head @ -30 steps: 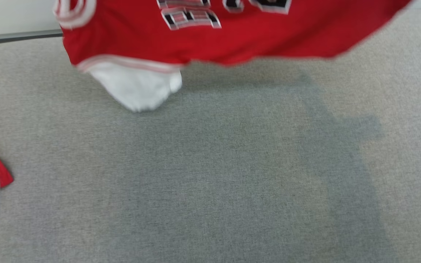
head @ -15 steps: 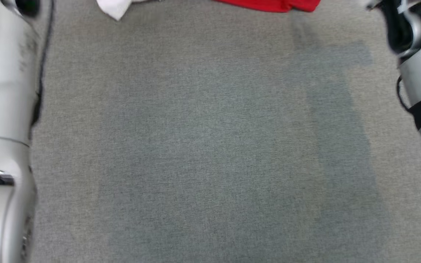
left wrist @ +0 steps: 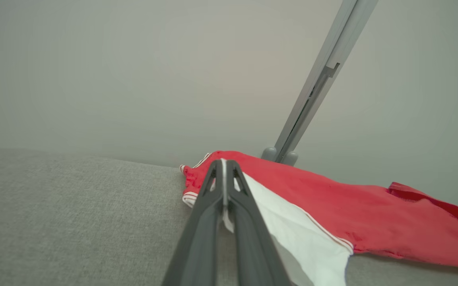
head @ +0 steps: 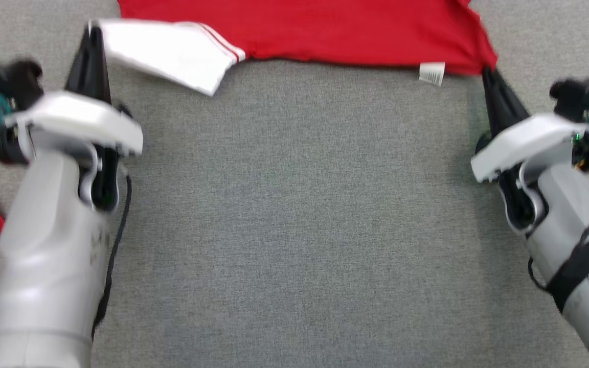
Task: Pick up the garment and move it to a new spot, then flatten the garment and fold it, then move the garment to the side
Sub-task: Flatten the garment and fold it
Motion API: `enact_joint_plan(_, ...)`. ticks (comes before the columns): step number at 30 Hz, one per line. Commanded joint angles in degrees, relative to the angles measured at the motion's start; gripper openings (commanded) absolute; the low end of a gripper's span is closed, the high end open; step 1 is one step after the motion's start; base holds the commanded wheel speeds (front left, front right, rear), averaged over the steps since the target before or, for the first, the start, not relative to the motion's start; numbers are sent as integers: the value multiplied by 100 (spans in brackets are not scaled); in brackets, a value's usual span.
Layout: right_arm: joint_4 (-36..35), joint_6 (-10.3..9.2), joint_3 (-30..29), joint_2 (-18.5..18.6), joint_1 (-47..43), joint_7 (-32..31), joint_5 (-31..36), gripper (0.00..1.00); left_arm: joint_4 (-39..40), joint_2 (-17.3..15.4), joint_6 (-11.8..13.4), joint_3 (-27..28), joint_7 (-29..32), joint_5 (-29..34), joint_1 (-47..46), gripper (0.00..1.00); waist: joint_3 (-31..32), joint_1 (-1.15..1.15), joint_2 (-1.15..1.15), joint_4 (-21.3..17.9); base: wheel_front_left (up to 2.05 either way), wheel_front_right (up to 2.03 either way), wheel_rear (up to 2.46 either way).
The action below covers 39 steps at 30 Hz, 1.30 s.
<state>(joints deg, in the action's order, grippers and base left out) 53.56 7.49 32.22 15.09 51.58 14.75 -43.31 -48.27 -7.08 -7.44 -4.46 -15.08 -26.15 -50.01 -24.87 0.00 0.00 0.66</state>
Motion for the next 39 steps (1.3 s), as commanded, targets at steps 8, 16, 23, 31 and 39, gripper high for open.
enact_joint_plan(8, -1502, -2, -851, 175, -2021, 43, 474, 0, 1670, -120, -4, 573, -11, 311, 2298, 0, 687, 0, 0, -127, 0, 0, 0)
enact_joint_plan(16, -2530, -2, -1611, 85, -3812, 43, 1034, 0, 2879, -38, 124, 723, 164, 406, 4118, 0, 1209, 0, 0, -72, 0, 0, 0)
enact_joint_plan(23, -3475, -2, -2308, -72, -5313, -253, 1504, 0, 4788, 47, 637, 607, 1351, 421, 5648, 0, 1618, 0, 0, 55, 0, 0, 0)
enact_joint_plan(31, -4805, -2, -2949, -373, -6534, -1241, 1990, 0, 6785, -69, 1117, 537, 2552, 557, 6842, 0, 1961, 0, 0, 91, 0, 0, 0)
enact_joint_plan(39, -5497, -2, -3121, -601, -6830, -1797, 2119, 0, 7172, -168, 1148, 553, 2951, 437, 6950, 0, 2025, 0, 0, 45, 0, 0, 0)
